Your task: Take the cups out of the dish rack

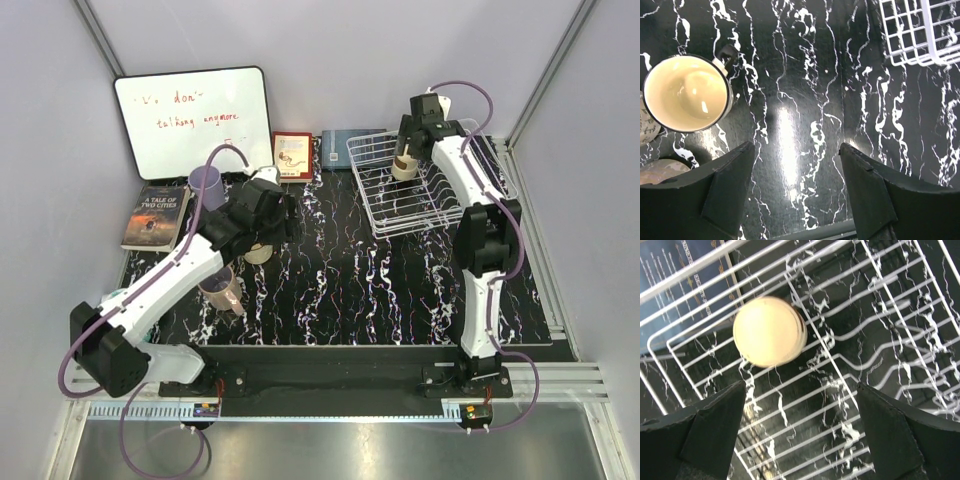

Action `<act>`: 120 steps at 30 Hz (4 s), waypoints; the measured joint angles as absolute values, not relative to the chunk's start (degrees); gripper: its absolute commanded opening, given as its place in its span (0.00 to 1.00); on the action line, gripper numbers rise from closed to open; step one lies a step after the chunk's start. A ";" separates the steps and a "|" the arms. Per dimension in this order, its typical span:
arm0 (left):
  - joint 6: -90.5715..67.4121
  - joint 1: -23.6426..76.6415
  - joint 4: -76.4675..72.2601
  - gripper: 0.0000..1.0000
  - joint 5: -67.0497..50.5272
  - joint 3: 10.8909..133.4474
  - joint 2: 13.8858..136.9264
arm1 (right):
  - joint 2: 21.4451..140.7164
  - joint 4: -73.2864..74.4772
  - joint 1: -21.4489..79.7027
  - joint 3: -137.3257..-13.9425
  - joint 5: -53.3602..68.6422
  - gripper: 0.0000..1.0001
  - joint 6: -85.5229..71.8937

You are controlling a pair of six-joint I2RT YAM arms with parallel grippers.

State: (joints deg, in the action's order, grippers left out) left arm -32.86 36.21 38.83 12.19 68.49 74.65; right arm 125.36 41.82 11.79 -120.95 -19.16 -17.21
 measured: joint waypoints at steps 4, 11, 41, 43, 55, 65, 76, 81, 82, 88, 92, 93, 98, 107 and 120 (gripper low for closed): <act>-32.77 36.60 38.30 0.73 12.21 67.37 72.23 | 129.86 42.33 11.79 -125.95 -19.25 0.98 -16.67; -31.90 36.60 36.67 0.73 12.19 66.87 71.33 | 136.97 43.22 11.79 -132.68 -17.76 0.98 -16.69; -31.57 36.60 35.79 0.72 11.57 59.53 68.36 | 140.86 42.85 11.62 -130.98 -12.36 0.00 -17.69; -31.81 36.60 35.27 0.72 11.16 59.53 68.36 | 137.97 42.89 11.70 -128.18 -12.27 0.00 -17.76; -35.05 36.51 27.86 0.72 7.35 59.53 71.05 | 98.28 30.98 13.19 -92.36 -0.05 0.00 -24.43; -48.53 33.63 1.85 0.73 -11.14 54.63 73.65 | 62.67 4.43 13.19 -52.80 25.10 0.00 -43.11; -65.78 32.82 -26.15 0.73 -25.74 50.50 81.69 | 45.56 -2.83 13.19 -36.21 37.47 0.00 -54.17; -69.36 34.96 -31.90 0.73 -28.10 50.92 84.12 | 43.94 -3.25 13.19 -33.65 38.72 0.00 -55.24; -69.71 35.59 -32.27 0.73 -28.47 51.29 84.51 | 43.97 -3.22 13.19 -33.36 38.72 0.00 -55.33; -70.83 39.07 -34.04 0.73 -30.00 54.17 85.69 | 44.56 -3.84 13.19 -33.06 38.76 0.00 -55.37; -71.09 40.42 -34.85 0.73 -31.00 54.83 85.73 | 45.98 -5.21 13.19 -33.04 39.16 0.00 -55.61; -71.20 40.73 -34.98 0.73 -31.35 54.96 85.89 | 46.41 -5.50 13.19 -33.01 39.38 0.00 -55.77; -71.90 42.11 -36.86 0.70 -33.34 55.77 87.64 | 47.59 -6.72 13.19 -32.86 40.21 0.00 -56.18; -75.24 42.98 -39.79 0.07 -36.16 56.18 89.89 | 47.55 -9.56 13.23 -32.53 41.39 0.00 -56.73; -74.52 43.18 -39.03 0.00 -40.47 58.35 90.04 | 41.74 -3.16 13.28 -32.49 42.13 0.99 -56.18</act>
State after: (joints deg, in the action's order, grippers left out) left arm -74.52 43.18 -39.03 -40.47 58.35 90.04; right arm 41.74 -3.16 13.28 -32.49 42.13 -56.18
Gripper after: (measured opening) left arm 0.061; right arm 0.767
